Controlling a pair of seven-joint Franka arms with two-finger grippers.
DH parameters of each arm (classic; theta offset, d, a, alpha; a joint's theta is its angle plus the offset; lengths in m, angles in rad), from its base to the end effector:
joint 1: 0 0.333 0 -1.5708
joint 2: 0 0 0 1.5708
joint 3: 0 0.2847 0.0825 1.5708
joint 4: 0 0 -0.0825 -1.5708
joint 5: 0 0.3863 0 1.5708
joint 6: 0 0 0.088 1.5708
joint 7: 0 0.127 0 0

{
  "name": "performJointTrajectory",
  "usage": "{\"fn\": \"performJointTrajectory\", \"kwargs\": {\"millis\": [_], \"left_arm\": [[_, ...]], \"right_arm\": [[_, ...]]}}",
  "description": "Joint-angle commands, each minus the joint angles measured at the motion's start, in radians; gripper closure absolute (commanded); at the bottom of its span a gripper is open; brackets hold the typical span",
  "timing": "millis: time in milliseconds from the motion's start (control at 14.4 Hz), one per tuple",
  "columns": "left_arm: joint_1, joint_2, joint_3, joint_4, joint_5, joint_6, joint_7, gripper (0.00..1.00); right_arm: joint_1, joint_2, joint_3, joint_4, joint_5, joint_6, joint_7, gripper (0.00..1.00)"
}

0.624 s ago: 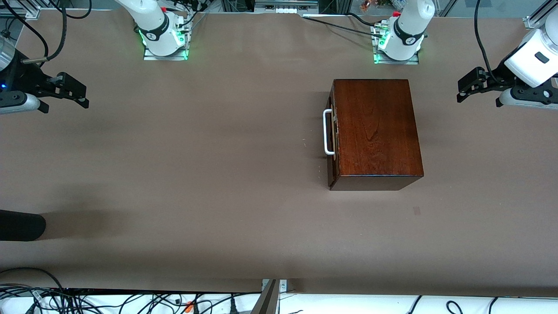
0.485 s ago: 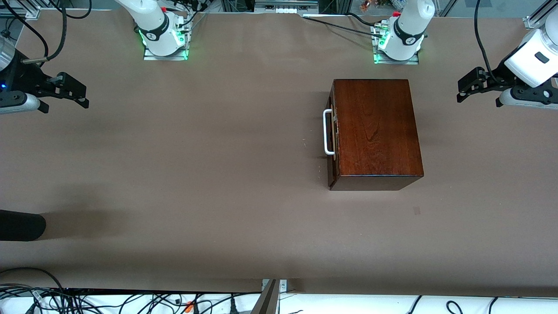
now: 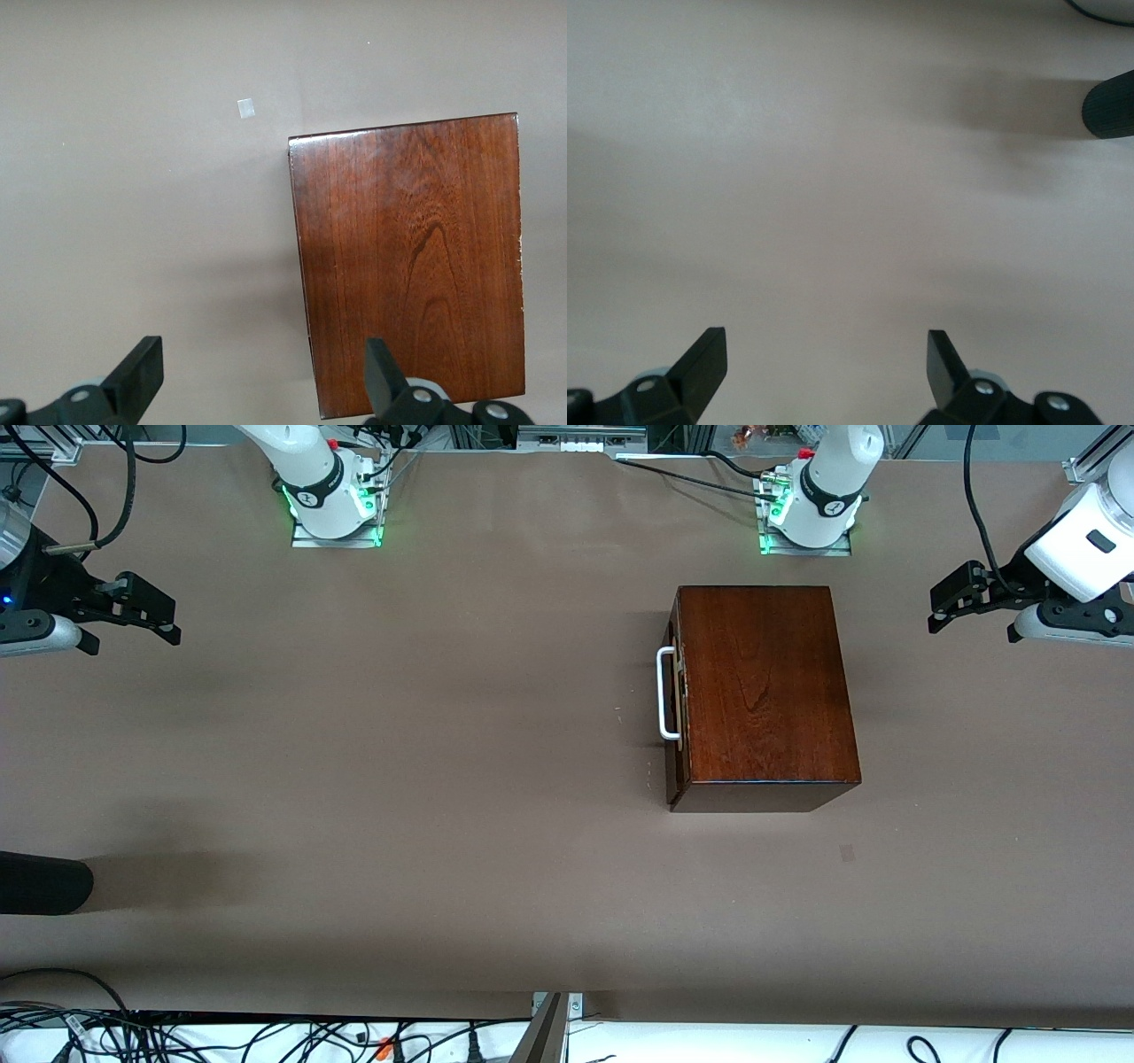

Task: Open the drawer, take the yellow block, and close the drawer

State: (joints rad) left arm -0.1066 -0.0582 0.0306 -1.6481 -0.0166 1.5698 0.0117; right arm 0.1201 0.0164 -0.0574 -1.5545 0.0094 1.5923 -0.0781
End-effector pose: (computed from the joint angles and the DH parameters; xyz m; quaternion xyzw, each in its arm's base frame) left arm 0.5374 -0.0426 0.5684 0.9989 -0.0438 -0.0104 0.0089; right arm 0.5630 0.0368 0.5737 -0.9975 -0.0703 -0.0107 0.0042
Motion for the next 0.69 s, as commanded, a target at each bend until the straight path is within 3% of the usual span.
{"fn": "performJointTrajectory", "kwargs": {"millis": [0,624], "left_arm": [[-0.001,0.008,-0.003,0.03,0.003,0.0,0.011,0.0],[-0.01,0.031,-0.005,0.047,0.003,-0.002,0.028,0.0]], "right_arm": [[-0.007,0.008,0.005,0.025,-0.011,-0.018,0.009,0.0],[-0.007,0.008,0.005,0.025,-0.011,-0.018,0.008,0.0]]}}
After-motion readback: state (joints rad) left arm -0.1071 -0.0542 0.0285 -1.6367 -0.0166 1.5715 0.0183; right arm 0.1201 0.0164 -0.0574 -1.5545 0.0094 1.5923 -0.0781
